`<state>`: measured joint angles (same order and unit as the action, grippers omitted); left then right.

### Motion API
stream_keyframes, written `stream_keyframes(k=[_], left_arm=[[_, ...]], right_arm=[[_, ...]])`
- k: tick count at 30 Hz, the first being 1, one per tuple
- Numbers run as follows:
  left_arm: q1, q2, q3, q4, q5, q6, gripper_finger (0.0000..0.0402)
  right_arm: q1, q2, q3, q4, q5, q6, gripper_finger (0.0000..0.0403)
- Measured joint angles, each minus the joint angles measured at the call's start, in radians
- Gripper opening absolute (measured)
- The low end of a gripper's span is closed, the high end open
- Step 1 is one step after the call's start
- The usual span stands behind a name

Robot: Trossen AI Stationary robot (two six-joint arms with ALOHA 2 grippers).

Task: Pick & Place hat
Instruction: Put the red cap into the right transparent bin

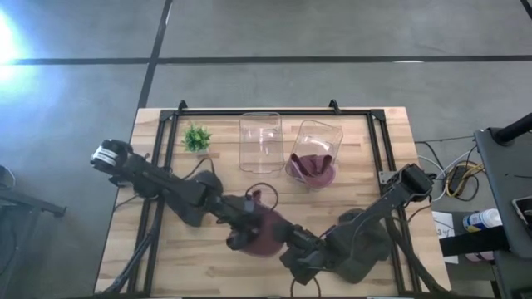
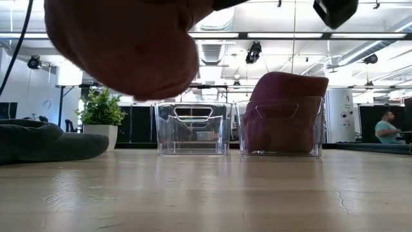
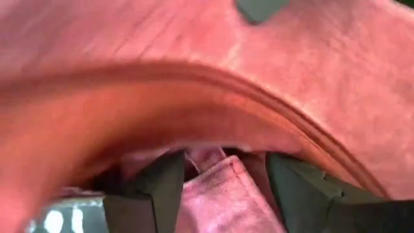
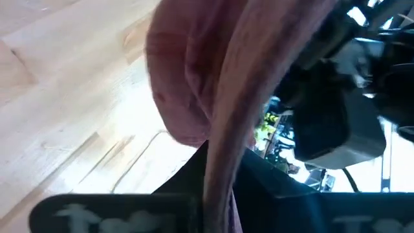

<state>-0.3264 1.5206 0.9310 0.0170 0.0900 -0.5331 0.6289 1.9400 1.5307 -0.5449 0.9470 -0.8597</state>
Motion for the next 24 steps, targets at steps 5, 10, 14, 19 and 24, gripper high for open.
stream_keyframes(k=[5,10,14,19,24], left_arm=[[0.002,-0.077,0.000,-0.055,-0.054,-0.064,0.0211],[-0.001,-0.184,0.001,-0.043,-0.056,-0.063,0.0211],[-0.001,-0.262,0.001,-0.112,-0.069,-0.017,0.0211],[-0.003,-0.322,0.000,-0.420,-0.178,-0.009,0.0211],[-0.003,-0.323,-0.036,-0.498,-0.167,0.037,0.0211]], right_arm=[[0.000,0.000,-0.003,-0.002,-0.019,0.017,0.0038],[-0.007,0.000,-0.016,-0.004,-0.037,0.016,0.0038],[-0.012,0.001,-0.028,-0.004,-0.040,0.015,0.0038],[-0.015,0.001,-0.049,-0.001,-0.035,0.014,0.0038],[-0.016,0.001,-0.052,0.009,-0.031,-0.009,0.0038]])
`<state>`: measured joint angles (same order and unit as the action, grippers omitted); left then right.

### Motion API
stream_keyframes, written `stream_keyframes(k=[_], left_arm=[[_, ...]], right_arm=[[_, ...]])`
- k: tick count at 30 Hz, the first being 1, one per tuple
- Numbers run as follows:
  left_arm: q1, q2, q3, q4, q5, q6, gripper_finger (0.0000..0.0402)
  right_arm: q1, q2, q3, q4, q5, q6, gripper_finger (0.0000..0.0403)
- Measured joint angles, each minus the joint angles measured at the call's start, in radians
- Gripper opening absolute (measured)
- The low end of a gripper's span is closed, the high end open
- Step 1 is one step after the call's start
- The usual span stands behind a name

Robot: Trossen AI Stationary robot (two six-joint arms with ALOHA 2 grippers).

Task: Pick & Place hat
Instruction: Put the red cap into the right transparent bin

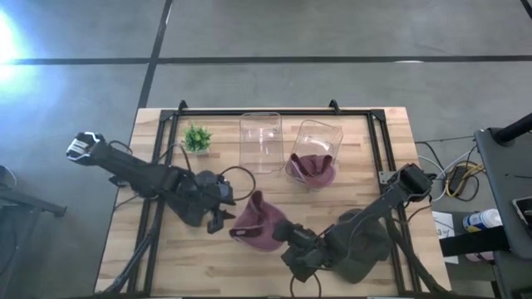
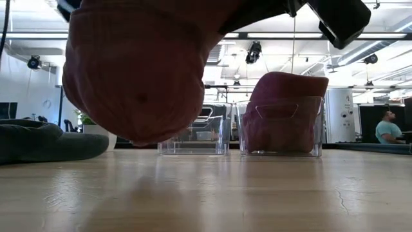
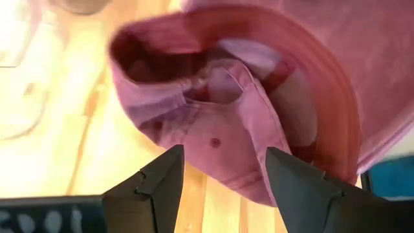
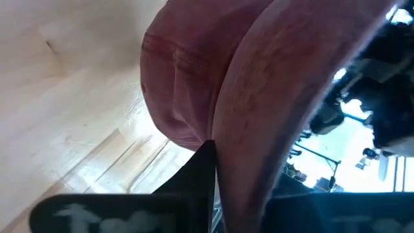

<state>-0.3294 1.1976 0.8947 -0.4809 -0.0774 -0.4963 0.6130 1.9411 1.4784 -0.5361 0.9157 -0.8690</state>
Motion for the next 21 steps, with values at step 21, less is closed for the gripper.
stream_keyframes(k=[21], left_arm=[[-0.002,-0.175,0.043,-0.029,-0.171,0.004,0.0211]], right_arm=[[-0.014,-0.001,0.000,0.047,0.185,0.093,0.0038]])
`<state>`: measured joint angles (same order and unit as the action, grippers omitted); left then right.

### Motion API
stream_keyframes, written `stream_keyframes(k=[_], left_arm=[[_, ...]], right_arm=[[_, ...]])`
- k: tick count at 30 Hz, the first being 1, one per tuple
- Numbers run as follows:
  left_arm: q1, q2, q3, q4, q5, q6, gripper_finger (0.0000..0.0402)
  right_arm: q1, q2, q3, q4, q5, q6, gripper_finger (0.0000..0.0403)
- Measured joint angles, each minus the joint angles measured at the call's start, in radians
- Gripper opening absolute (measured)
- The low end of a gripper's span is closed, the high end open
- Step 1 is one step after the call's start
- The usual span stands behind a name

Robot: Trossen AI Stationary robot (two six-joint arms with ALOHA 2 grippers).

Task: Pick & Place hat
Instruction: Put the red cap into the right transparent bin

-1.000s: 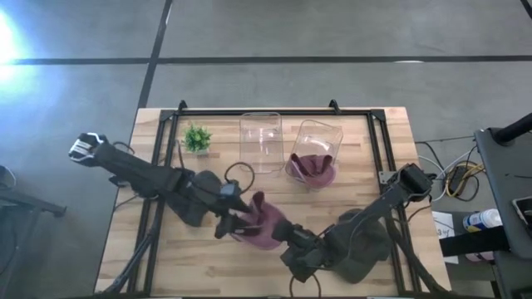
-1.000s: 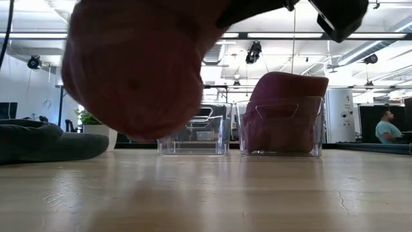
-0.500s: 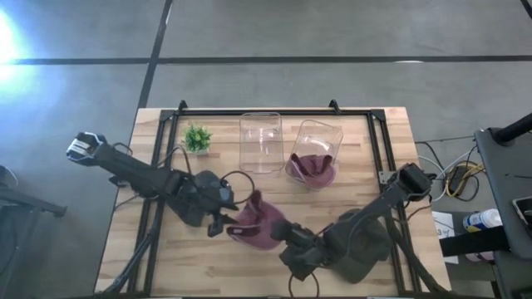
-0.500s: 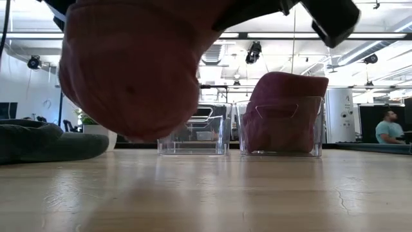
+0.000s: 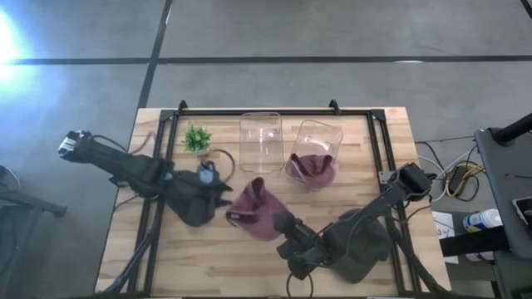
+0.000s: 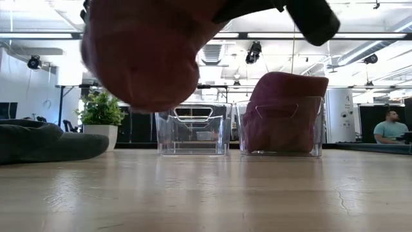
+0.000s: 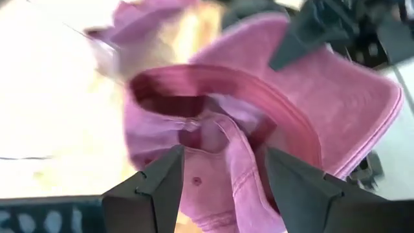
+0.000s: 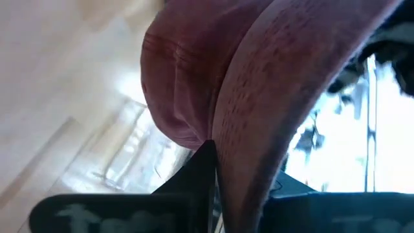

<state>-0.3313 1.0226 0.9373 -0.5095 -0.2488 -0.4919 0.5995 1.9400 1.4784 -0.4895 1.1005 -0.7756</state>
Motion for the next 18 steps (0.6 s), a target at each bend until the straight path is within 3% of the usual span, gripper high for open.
stream_keyframes(k=[4,10,15,18], left_arm=[[0.000,-0.077,0.000,-0.030,-0.104,-0.004,0.0211],[0.000,-0.136,-0.005,-0.091,-0.180,-0.017,0.0211],[0.000,-0.131,-0.008,-0.111,-0.190,-0.018,0.0211],[0.000,-0.122,-0.009,-0.131,-0.190,-0.034,0.0211]], right_arm=[[0.002,0.000,0.000,-0.004,0.101,0.112,0.0038],[0.003,-0.001,0.000,-0.003,0.257,0.314,0.0038],[-0.020,-0.002,0.000,-0.005,0.261,0.341,0.0038],[-0.046,-0.011,0.000,-0.009,0.261,0.444,0.0038]])
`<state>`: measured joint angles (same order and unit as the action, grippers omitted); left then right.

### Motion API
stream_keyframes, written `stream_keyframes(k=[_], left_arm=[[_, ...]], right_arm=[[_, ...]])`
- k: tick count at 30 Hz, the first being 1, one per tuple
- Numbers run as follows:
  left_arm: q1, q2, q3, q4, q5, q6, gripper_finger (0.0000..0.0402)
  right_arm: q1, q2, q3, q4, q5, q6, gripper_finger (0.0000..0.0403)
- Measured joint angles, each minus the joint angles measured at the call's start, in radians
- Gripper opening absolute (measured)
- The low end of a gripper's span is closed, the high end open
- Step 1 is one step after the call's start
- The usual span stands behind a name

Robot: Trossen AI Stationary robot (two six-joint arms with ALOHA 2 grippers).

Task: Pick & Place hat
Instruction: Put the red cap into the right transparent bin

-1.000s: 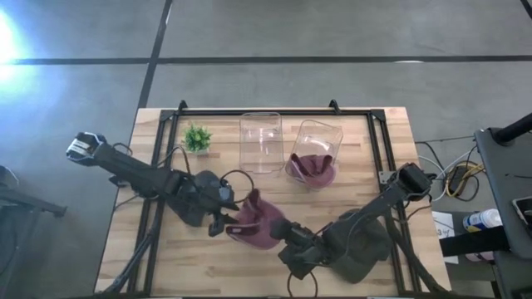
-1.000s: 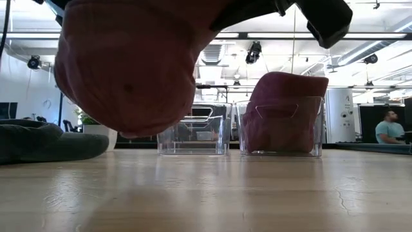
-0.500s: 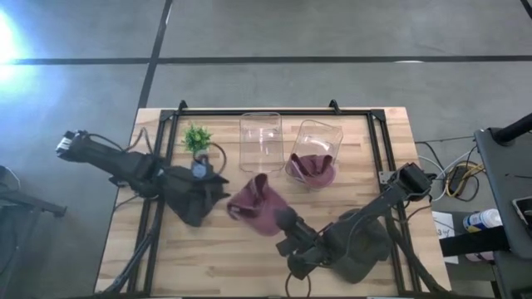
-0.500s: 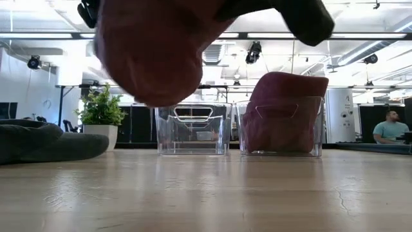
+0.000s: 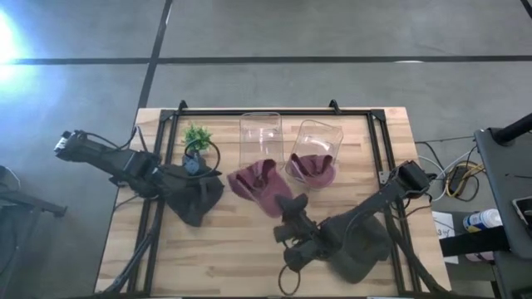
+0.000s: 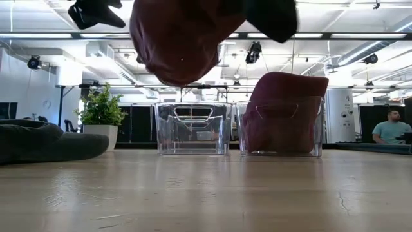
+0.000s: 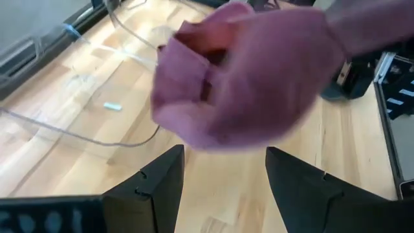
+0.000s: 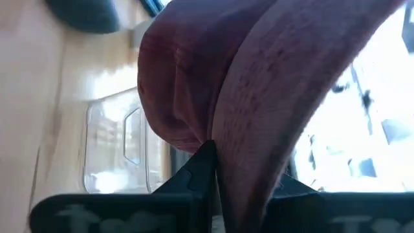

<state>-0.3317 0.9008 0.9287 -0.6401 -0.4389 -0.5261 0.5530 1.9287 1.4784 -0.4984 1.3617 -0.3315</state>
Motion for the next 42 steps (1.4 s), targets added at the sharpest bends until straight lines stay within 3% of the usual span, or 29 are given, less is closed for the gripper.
stream_keyframes(k=[4,14,24,30,37,42], left_arm=[[0.000,0.000,0.000,-0.019,0.000,-0.028,0.0211],[0.000,0.000,0.000,-0.057,0.000,-0.033,0.0211],[0.000,0.000,-0.026,-0.057,-0.008,-0.033,0.0211],[-0.001,0.000,-0.073,-0.039,-0.006,-0.098,0.0211],[-0.005,0.000,-0.082,-0.017,-0.006,-0.105,0.0211],[-0.005,0.000,-0.083,-0.017,-0.006,-0.106,0.0211]], right_arm=[[-0.036,-0.027,0.000,0.001,0.048,0.119,0.0038],[-0.123,-0.088,0.000,-0.114,0.055,0.086,0.0038],[-0.247,-0.251,-0.004,-0.305,0.054,0.061,0.0037],[-0.311,-0.328,-0.011,-0.437,0.046,0.066,0.0016],[-0.318,-0.343,-0.017,-0.631,-0.057,0.107,0.0014],[-0.314,-0.332,-0.026,-0.954,-0.195,0.417,0.0014]])
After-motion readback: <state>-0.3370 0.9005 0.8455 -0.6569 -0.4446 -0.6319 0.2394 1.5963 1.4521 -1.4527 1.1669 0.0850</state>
